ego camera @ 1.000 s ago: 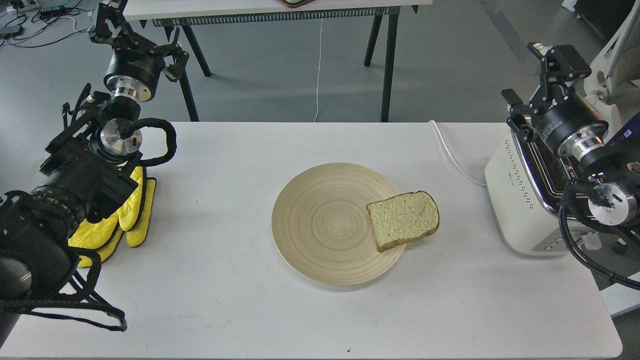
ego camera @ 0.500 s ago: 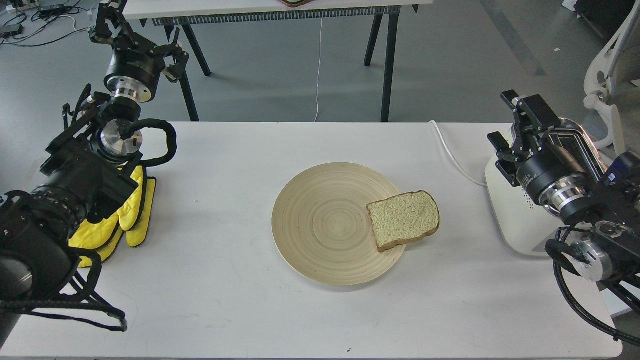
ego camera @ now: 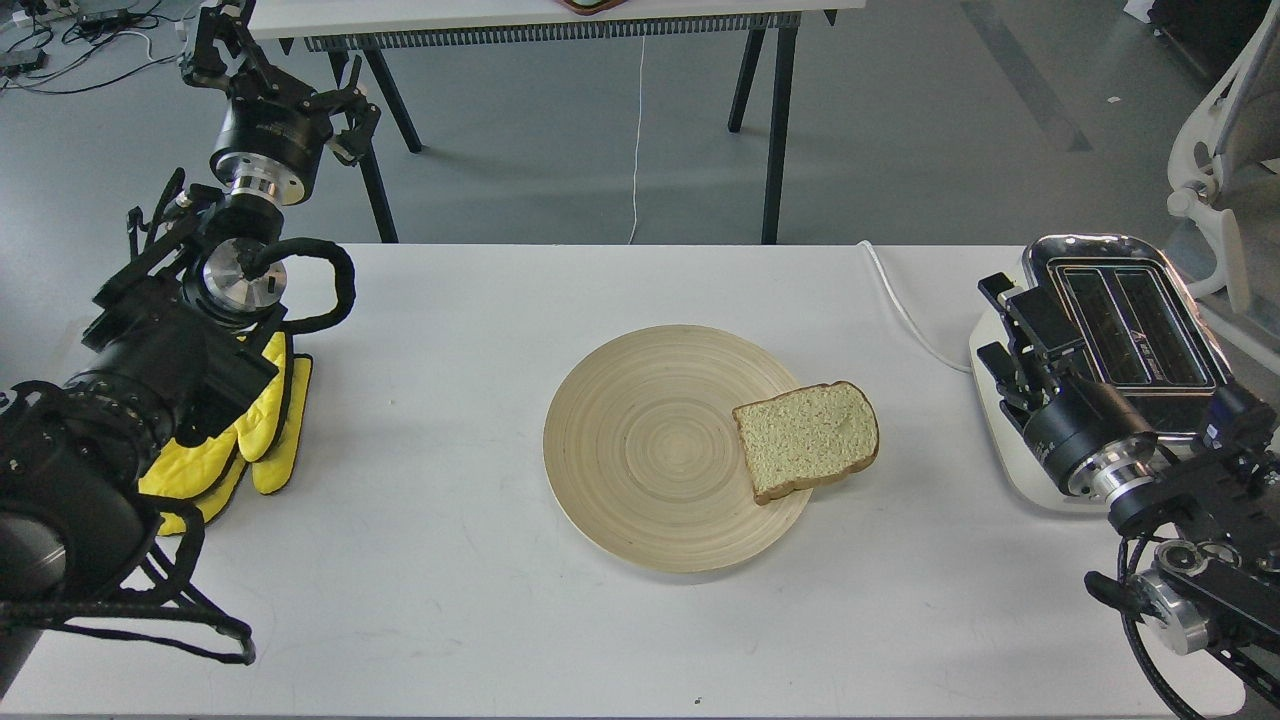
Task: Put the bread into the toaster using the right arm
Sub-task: 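Lower the right gripper from above the toaster toward the table, then reach the right gripper to the bread slice edge and grasp it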
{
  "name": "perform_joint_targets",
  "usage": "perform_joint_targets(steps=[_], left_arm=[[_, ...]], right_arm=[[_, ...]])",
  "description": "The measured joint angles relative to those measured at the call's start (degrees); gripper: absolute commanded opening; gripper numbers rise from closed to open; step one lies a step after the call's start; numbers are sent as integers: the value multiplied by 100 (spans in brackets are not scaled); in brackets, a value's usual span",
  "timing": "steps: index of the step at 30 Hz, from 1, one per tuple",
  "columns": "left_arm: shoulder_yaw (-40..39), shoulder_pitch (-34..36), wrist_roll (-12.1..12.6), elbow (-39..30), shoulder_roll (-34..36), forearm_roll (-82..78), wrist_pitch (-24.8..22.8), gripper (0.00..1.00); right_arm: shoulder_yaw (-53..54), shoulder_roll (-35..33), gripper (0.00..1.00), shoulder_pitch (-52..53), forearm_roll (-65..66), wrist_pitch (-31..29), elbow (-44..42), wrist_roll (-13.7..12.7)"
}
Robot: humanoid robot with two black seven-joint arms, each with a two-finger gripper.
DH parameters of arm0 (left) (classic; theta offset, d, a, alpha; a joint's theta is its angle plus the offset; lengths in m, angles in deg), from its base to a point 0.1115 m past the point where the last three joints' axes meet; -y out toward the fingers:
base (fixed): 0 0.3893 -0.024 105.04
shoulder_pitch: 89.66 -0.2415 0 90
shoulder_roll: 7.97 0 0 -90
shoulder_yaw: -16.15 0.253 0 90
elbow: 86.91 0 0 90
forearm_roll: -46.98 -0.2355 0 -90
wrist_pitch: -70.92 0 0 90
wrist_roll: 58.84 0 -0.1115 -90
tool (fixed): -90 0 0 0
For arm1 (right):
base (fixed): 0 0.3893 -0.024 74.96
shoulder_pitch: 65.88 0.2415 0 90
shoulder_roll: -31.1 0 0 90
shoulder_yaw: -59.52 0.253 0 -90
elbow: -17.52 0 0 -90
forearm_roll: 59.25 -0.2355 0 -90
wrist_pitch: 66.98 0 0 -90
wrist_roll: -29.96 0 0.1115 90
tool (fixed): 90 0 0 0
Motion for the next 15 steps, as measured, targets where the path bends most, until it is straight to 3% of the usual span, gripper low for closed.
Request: perform_joint_targets(steps=[8, 15], left_arm=[[10, 0, 1, -2, -3, -9, 0, 100], [10, 0, 1, -5, -9, -8, 0, 100]], right_arm=[[-651, 736, 89, 138, 50, 148, -811, -56], [-1292, 1175, 63, 567, 50, 150, -1363, -51]])
